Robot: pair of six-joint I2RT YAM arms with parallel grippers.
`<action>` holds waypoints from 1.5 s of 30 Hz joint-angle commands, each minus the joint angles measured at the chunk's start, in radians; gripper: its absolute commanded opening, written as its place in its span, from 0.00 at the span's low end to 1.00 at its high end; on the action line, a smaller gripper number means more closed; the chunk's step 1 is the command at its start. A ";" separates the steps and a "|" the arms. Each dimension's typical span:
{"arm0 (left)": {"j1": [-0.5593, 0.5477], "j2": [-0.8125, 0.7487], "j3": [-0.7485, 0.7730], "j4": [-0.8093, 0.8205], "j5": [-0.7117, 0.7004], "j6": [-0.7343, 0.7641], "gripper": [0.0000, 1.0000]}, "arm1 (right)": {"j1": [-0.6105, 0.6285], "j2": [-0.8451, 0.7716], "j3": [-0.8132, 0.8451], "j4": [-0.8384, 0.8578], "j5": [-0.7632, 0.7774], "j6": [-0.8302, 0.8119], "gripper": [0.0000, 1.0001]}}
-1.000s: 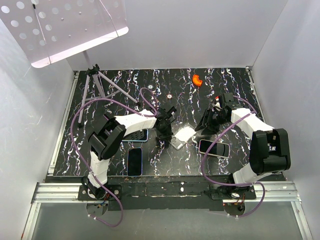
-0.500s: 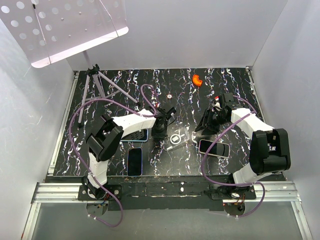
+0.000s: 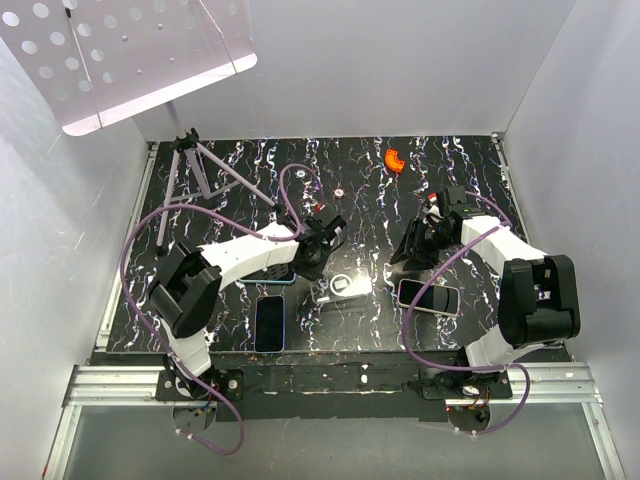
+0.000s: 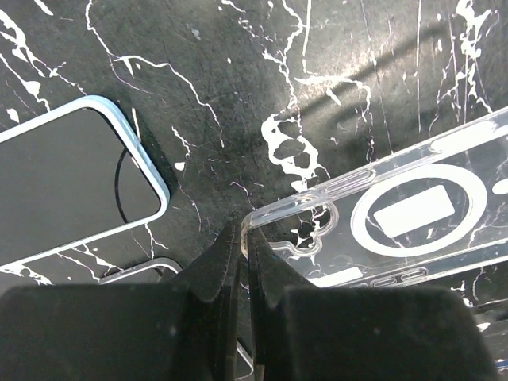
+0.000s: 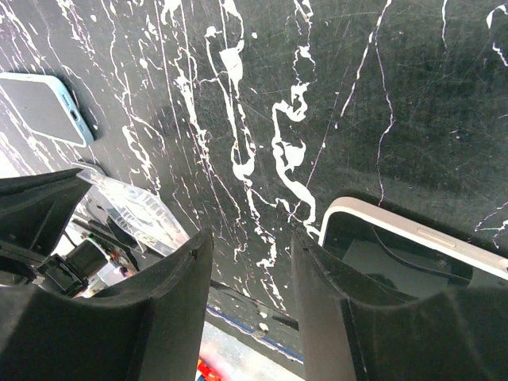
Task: Put the phone into the phone case
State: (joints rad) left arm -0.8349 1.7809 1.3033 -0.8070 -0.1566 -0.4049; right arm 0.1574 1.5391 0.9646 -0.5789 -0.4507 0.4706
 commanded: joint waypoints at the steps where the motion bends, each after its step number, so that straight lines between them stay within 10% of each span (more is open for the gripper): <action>1: -0.026 -0.028 -0.006 0.002 -0.008 0.067 0.00 | -0.004 0.019 0.010 0.011 -0.025 -0.012 0.52; 6: -0.046 0.002 0.004 0.002 -0.001 0.064 0.02 | -0.004 0.021 0.002 0.014 -0.026 -0.015 0.52; 16: -0.050 -0.044 -0.012 0.031 0.022 0.008 0.84 | -0.002 0.024 0.010 0.011 -0.026 -0.020 0.52; 25: -0.046 -0.120 -0.068 0.092 0.055 -0.043 0.98 | -0.002 -0.008 -0.007 0.021 -0.028 -0.024 0.55; 45: 0.137 -0.290 -0.277 0.003 0.049 -0.242 0.98 | 0.048 -0.039 -0.032 0.031 -0.040 -0.021 0.67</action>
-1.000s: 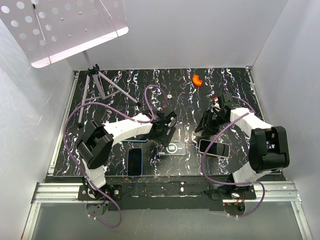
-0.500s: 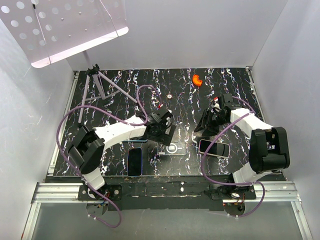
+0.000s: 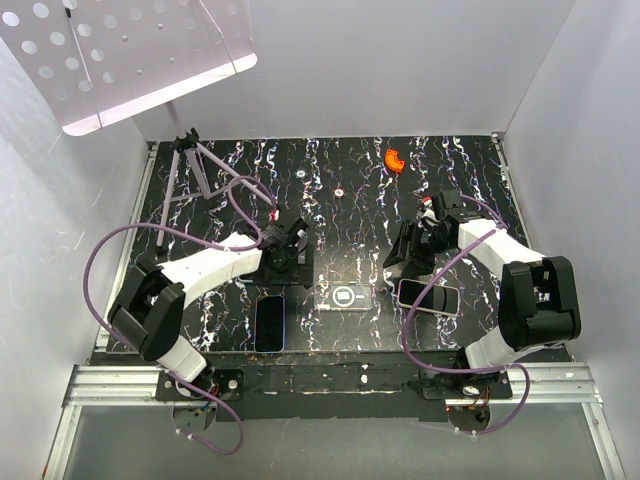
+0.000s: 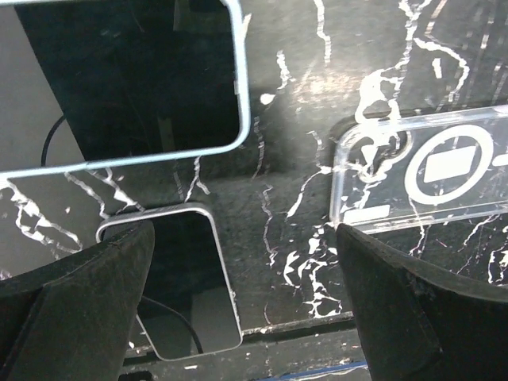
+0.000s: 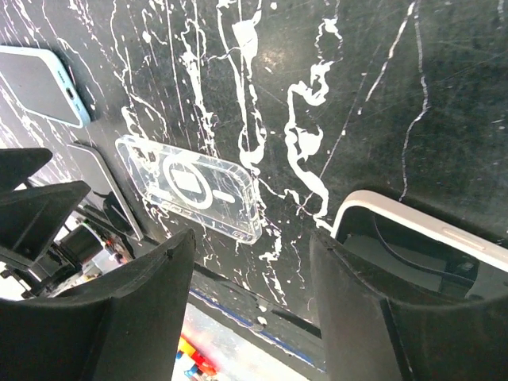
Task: Put the phone into the phone case
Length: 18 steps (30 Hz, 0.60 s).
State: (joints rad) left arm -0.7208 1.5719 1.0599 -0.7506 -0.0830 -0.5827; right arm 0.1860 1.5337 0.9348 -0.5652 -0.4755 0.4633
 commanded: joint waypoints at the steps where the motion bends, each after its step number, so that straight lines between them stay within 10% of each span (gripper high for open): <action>1: 0.027 -0.093 -0.041 -0.062 -0.027 -0.072 0.98 | 0.026 -0.033 -0.001 0.018 -0.014 -0.012 0.68; 18: 0.049 -0.193 -0.222 -0.184 -0.006 -0.215 0.98 | 0.066 -0.033 0.012 0.004 0.003 -0.018 0.70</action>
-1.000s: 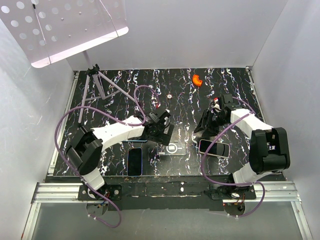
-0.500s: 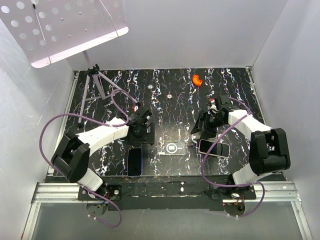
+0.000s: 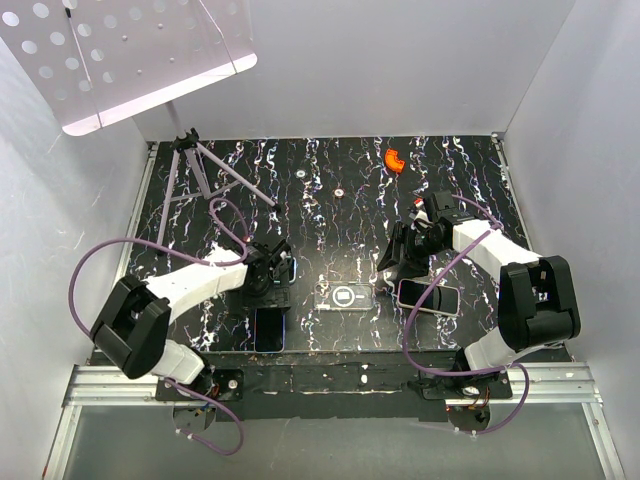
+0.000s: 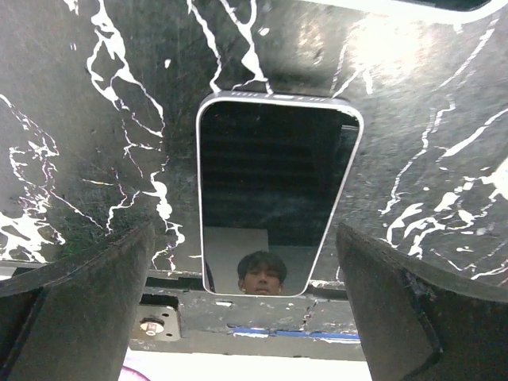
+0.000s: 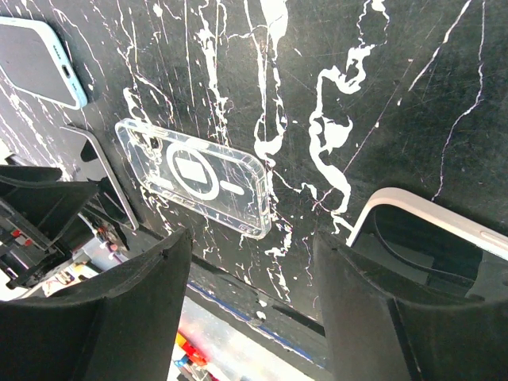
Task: Put the phone into the phone case
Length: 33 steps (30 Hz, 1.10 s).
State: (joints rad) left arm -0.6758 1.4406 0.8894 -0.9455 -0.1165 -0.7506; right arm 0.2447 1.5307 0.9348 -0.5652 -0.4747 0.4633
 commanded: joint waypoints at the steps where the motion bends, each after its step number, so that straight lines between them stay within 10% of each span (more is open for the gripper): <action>1: 0.002 -0.068 -0.064 0.022 0.037 -0.052 0.98 | 0.008 -0.033 0.012 0.001 0.002 -0.018 0.70; 24: -0.071 0.029 -0.119 0.125 -0.011 -0.067 0.93 | 0.021 0.002 0.016 -0.009 0.010 -0.018 0.70; 29: -0.071 0.043 -0.144 0.163 0.000 -0.061 0.82 | 0.025 0.005 0.024 -0.012 0.015 -0.020 0.70; 33: -0.073 0.066 -0.148 0.180 0.005 -0.040 0.56 | 0.042 0.011 0.039 -0.024 0.024 -0.020 0.71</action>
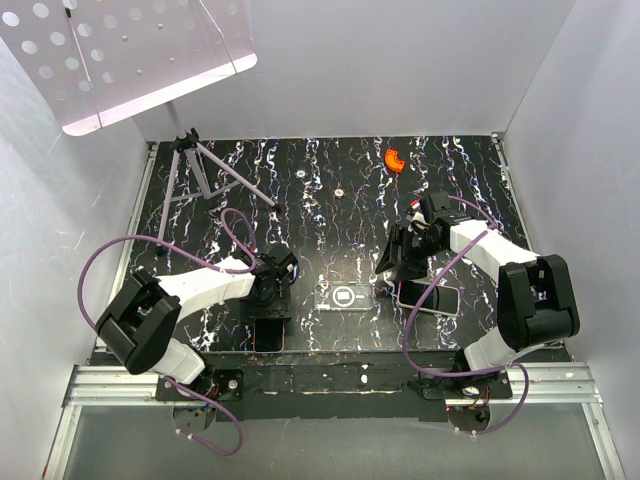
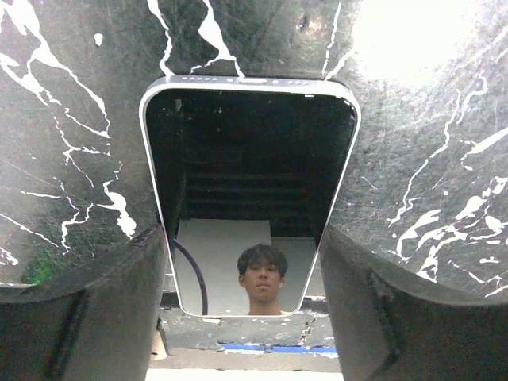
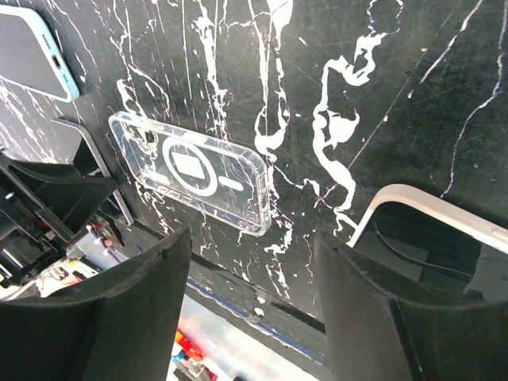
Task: Put the phone into the phone case
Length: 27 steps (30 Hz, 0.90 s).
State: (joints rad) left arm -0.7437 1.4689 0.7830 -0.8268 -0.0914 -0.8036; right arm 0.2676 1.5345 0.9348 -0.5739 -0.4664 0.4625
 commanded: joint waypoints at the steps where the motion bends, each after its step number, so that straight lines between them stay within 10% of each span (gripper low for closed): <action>1: -0.005 0.039 -0.039 0.061 -0.024 0.020 0.49 | 0.024 0.006 0.042 -0.017 0.017 -0.021 0.71; 8: -0.006 -0.002 -0.022 0.061 -0.024 0.079 0.00 | 0.036 0.015 0.056 -0.023 0.014 -0.018 0.71; 27: -0.078 -0.225 0.058 0.026 -0.013 0.168 0.00 | 0.044 -0.046 0.114 -0.061 -0.083 -0.007 0.71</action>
State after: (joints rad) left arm -0.7994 1.2987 0.7864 -0.8223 -0.1043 -0.6743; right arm 0.3035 1.5402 0.9855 -0.6037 -0.4942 0.4648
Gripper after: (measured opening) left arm 0.695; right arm 0.709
